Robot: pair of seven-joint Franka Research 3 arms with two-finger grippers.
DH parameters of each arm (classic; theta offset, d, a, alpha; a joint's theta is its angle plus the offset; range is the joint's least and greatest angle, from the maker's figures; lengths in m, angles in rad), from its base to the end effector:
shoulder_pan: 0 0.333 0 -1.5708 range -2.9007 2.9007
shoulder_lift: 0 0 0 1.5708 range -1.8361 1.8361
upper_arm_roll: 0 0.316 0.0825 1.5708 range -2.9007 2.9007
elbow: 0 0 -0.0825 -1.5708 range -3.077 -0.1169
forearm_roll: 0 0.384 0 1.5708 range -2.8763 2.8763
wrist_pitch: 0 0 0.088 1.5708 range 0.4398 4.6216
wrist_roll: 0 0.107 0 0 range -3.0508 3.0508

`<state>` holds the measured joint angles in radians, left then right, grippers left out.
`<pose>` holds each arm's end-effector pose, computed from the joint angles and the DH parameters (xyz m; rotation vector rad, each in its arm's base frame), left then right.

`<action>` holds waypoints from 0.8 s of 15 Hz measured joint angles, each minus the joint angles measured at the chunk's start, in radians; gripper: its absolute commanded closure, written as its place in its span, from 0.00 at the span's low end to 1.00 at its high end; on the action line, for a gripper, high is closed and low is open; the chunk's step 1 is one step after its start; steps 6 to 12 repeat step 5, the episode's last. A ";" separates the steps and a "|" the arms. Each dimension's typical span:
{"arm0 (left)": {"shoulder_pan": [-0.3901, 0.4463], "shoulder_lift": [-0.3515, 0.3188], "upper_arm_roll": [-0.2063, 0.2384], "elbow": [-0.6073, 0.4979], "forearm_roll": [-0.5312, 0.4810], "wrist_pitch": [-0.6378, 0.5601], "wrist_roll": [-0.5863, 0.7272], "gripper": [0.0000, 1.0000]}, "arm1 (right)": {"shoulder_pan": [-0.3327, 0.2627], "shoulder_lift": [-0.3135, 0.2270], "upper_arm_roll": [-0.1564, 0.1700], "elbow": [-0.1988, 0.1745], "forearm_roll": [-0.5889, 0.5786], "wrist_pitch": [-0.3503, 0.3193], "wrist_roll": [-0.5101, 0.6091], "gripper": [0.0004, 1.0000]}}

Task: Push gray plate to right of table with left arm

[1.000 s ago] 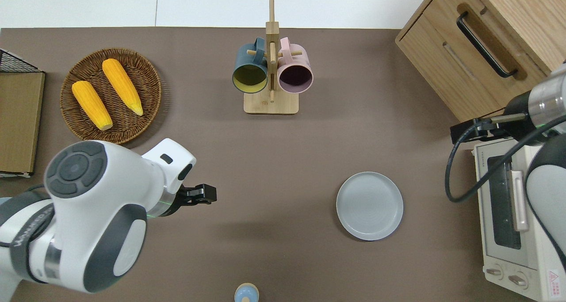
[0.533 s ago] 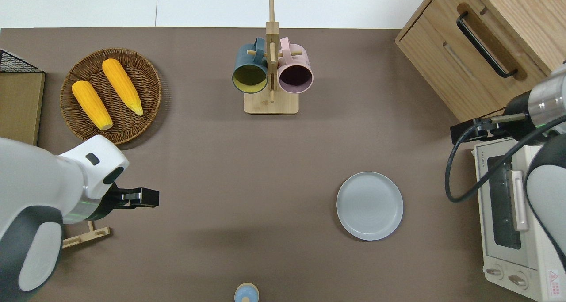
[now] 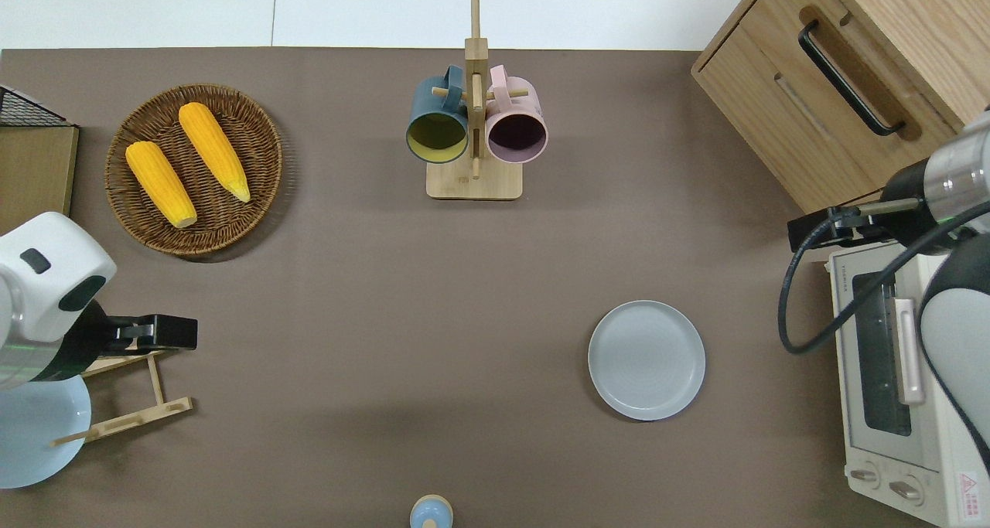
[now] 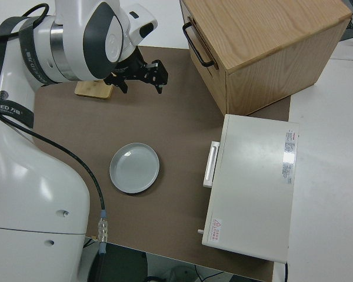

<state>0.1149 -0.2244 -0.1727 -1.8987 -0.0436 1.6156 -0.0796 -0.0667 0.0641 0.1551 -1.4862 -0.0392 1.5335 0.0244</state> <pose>0.4815 -0.0401 0.5880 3.1386 0.0479 -0.0974 0.5692 0.0430 0.6254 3.1099 0.0974 -0.0223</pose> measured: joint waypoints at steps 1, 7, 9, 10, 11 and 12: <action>0.000 0.000 0.000 0.015 0.000 0.000 0.000 0.01 | 0.000 0.000 0.000 0.000 0.000 0.000 0.000 0.02; 0.000 0.000 -0.004 0.041 0.000 -0.001 0.000 0.01 | 0.000 0.000 0.000 0.000 0.000 0.000 0.000 0.02; 0.000 0.000 -0.004 0.041 0.000 -0.001 0.000 0.01 | 0.000 0.000 0.000 0.000 0.000 0.000 0.000 0.02; 0.000 0.000 -0.004 0.041 0.000 -0.001 0.000 0.01 | 0.000 0.000 0.000 0.000 0.000 0.000 0.000 0.02; 0.000 0.000 -0.004 0.041 0.000 -0.001 0.000 0.01 | 0.000 0.000 0.000 0.000 0.000 0.000 0.000 0.02; 0.000 0.000 -0.004 0.041 0.000 -0.001 0.000 0.01 | 0.000 0.000 0.000 0.000 0.000 0.000 0.000 0.02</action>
